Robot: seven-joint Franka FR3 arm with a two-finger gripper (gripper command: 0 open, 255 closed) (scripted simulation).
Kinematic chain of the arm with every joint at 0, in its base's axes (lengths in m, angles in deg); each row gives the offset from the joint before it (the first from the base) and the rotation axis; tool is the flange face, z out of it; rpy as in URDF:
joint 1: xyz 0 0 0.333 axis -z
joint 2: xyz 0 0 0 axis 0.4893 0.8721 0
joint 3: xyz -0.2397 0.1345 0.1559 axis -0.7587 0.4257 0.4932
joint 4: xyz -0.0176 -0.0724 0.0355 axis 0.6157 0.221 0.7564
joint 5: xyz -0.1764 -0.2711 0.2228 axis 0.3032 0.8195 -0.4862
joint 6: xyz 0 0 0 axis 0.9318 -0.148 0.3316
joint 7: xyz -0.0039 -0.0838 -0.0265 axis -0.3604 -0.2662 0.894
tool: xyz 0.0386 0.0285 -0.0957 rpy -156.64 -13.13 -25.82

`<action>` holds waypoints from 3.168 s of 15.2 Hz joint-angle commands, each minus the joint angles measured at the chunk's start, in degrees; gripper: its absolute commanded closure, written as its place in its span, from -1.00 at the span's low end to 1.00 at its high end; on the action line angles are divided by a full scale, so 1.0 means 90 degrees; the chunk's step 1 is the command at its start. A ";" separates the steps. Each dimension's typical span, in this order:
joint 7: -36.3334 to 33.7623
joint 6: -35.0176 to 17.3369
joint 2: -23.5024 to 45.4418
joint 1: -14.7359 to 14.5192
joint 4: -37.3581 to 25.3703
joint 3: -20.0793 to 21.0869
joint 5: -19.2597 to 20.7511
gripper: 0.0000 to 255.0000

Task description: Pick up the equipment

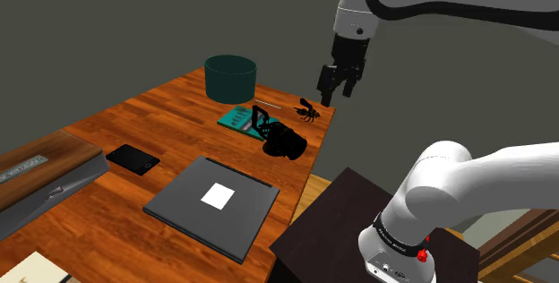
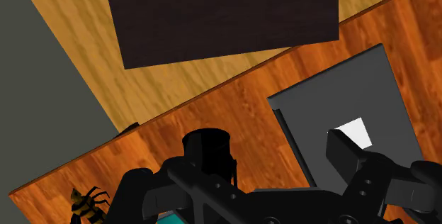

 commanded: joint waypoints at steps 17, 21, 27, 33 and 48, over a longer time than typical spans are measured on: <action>0.0678 -0.3762 0.2939 0.0335 0.0158 -0.0487 0.0494 -1.00; 0.0827 -0.4519 0.3877 0.0399 -0.0193 -0.0586 0.0546 -1.00; 0.1072 -0.5415 0.5313 0.0484 -0.0988 -0.0701 0.0536 -1.00; 0.1340 -0.6001 0.6744 0.0589 -0.2086 -0.0746 0.0434 -1.00; 0.1320 -0.6569 0.7230 0.0595 -0.2009 -0.0745 0.0436 1.00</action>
